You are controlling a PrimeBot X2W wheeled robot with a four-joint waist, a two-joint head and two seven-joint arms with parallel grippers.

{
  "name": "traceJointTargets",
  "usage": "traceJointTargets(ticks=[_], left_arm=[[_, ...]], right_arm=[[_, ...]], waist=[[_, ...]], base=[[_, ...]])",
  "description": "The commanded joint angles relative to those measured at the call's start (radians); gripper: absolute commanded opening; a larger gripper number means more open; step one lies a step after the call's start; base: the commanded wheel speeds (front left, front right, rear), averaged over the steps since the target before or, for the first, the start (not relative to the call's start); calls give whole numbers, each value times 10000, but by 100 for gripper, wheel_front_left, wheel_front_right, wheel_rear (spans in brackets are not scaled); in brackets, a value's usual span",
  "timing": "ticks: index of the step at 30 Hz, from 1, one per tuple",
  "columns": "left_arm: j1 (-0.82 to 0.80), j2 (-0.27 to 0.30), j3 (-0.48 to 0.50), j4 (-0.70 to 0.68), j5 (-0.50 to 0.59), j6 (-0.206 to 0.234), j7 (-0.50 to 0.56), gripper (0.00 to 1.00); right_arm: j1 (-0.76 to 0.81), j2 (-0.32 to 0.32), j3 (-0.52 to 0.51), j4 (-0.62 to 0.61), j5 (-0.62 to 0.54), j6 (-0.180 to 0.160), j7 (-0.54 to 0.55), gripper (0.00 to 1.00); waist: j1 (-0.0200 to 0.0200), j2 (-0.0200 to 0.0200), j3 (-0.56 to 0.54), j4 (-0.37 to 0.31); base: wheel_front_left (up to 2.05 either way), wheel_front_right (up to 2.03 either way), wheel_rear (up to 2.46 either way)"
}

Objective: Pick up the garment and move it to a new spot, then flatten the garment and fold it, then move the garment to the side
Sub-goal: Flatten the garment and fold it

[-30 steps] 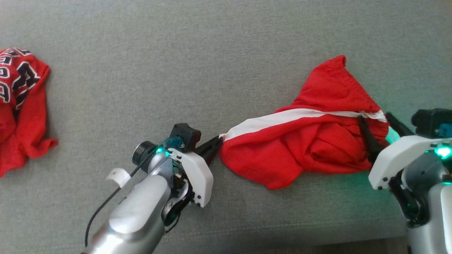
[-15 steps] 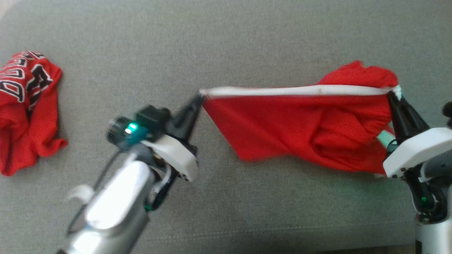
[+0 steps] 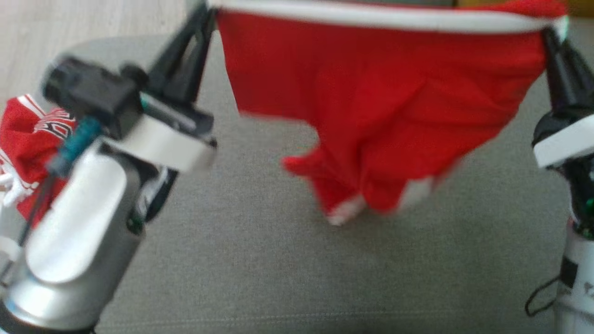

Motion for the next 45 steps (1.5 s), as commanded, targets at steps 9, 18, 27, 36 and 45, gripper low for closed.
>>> traceJointTargets(ticks=[9,18,27,36,45], left_arm=[[-1257,311,776,-198,-268,11,391,0],[-3535,-452,895,3026,-912,-937,-213,0],[-6548,-933,1338,7323,-597,-1453,-1367,0],[-6326,-1580,1981,8688,-345,-1797,-1415,0],[-4198,-2188,2625,8785,-39,-2018,-1417,0]], right_arm=[[-915,-108,115,106,390,-7,463,0],[-3571,-7,425,2353,449,-7,-123,0],[-7110,204,1258,6644,943,-7,-2814,0],[-8152,236,3114,10330,699,-7,-5578,0],[-6885,244,4378,12015,1451,-7,-6889,0]], waist=[[0,0,-161,116],[0,0,777,0],[0,0,1252,-243],[0,0,2356,-86],[0,0,2991,32]], base=[[0,0,0],[0,0,0],[0,0,0],[0,0,0],[0,0,0]])
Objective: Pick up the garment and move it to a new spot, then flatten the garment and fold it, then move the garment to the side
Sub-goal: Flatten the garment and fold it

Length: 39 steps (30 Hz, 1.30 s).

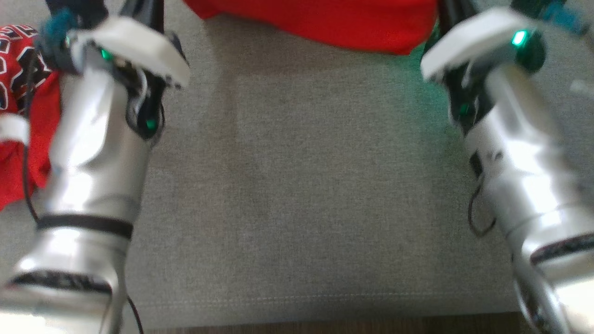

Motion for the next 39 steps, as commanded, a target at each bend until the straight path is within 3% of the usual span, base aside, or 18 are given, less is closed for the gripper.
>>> traceJointTargets(ticks=[1,9,14,19,24,31,39], left_arm=[[-167,322,359,-444,53,-19,-50,0],[2699,-70,1139,-2009,506,-119,-50,0],[4679,-156,1262,-3391,726,-184,-50,0],[7098,94,1487,-5040,860,-209,-51,0],[8789,242,1681,-6066,834,-26,-27,0],[10439,216,1801,-7762,573,414,573,0],[10356,548,1814,-8765,489,488,1429,0]], right_arm=[[70,188,146,-282,88,-7,-143,0],[2415,-181,673,-1137,747,-7,-677,0],[4343,-515,578,-2529,664,-7,-822,0],[7077,-513,-239,-4578,159,-7,-714,0],[9279,-245,-1250,-6716,-625,-7,153,0],[11829,156,-2306,-9716,-1359,-7,2190,0],[12071,188,-2698,-11109,-1228,-7,4392,0]], waist=[[-4,1,9,12],[-4,1,-539,88],[-4,1,-1116,131],[-4,1,-1816,90],[-4,1,-2264,-13],[-4,1,-2538,-150],[-4,1,-2427,-414]], base=[[0,0,0],[0,0,0],[0,0,0],[0,0,0],[0,0,0],[0,0,0],[0,0,0]])
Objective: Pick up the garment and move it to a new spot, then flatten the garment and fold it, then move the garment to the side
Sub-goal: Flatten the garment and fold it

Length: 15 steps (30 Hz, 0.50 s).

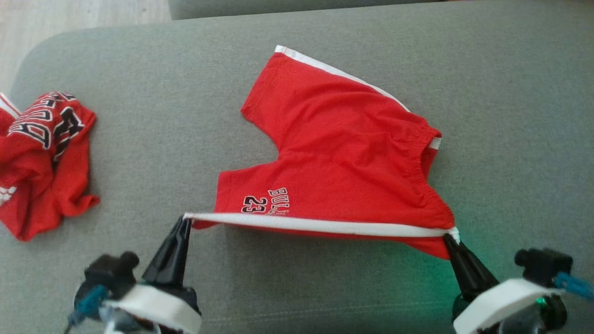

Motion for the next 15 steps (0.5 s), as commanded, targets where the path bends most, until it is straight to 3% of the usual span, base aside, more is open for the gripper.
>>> traceJointTargets(ticks=[1,8,15], left_arm=[[-842,352,745,-340,-217,67,163,0],[-2986,798,407,48,-617,-319,1388,0],[-6285,1453,-467,1517,-1199,-573,2675,0]], right_arm=[[-593,-165,-234,-391,52,-11,469,0],[-2221,-164,-625,-638,-312,-11,2476,0],[-4375,-163,-820,-469,-521,-11,4073,0]], waist=[[1,-1,120,-69],[1,-1,792,-79],[1,-1,1841,-104]], base=[[0,0,0],[0,0,0],[0,0,0]])
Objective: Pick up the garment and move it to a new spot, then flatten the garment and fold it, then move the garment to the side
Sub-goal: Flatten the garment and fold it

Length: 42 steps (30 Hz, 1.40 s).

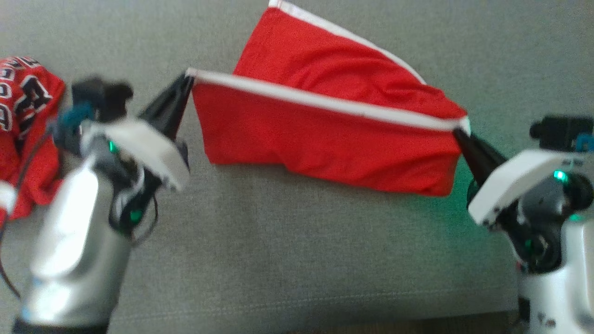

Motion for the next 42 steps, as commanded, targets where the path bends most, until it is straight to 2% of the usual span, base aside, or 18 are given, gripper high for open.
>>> traceJointTargets(ticks=[1,8,16,24,25,26,27,29,30,31,32,33,36,39,42], left_arm=[[-1102,522,193,83,-123,-32,136,0],[-4064,1210,-1693,2189,-1235,-48,244,0],[-6387,1801,-3737,4376,-2645,-50,-262,0],[-7616,2090,-5227,5823,-3455,-51,-1137,0],[-7698,2087,-5378,5957,-3567,-51,-1250,0],[-7781,2095,-5523,6086,-3664,-51,-1376,0],[-7836,2086,-5658,6189,-3792,-51,-1485,0],[-7892,2051,-5903,6381,-4126,-51,-1619,0],[-7903,2035,-6021,6487,-4299,-51,-1624,12],[-7924,2024,-6085,6569,-4472,-51,-1707,48],[-7937,2017,-6192,6609,-4586,-51,-1807,100],[-7937,2017,-6192,6609,-4586,-51,-1807,100],[-7956,2024,-6267,6711,-4929,-51,-2450,100],[-7940,2048,-6055,7055,-4937,-10,-3533,100],[-7717,2058,-5547,7039,-4720,640,-4080,100]], right_arm=[[-617,-130,17,-204,-77,-11,201,0],[-2206,-130,128,735,201,-11,369,0],[-3233,-130,825,2125,1333,-11,-849,0],[-3781,-130,1949,3046,2289,-11,-2131,0],[-3811,-130,2071,3102,2387,-11,-2321,15],[-3831,-130,2186,3158,2481,-11,-2501,72],[-3841,-130,2301,3207,2512,-11,-2658,100],[-3815,-130,2508,3216,2716,-11,-3052,100],[-3792,-130,2596,3186,2674,-11,-3271,100],[-3751,-130,2677,3114,2630,-11,-3524,100],[-3686,-130,2732,3028,2545,-11,-3801,100],[-3686,-130,2732,3028,2545,-11,-3801,100],[-3372,-130,2777,2648,1960,-11,-4739,100],[-2929,-130,2614,2129,986,-11,-5932,100],[-2429,-130,2260,1574,-158,-11,-7141,100]], waist=[[0,0,491,-39],[0,0,1233,-483],[0,0,1825,-1314],[0,0,2129,-2007],[0,0,2155,-2069],[0,0,2180,-2127],[0,0,2202,-2175],[0,0,2238,-2236],[0,0,2251,-2253],[0,0,2266,-2262],[0,0,2270,-2261],[0,0,2270,-2261],[0,0,2268,-2172],[0,0,2187,-2013],[0,0,2010,-1803]], base=[[0,0,0],[0,0,0],[0,0,0],[0,0,0],[0,0,0],[0,0,0],[0,0,0],[0,0,0],[0,0,0],[0,0,0],[0,0,0],[0,0,0],[0,0,0],[0,0,0],[0,0,0]])
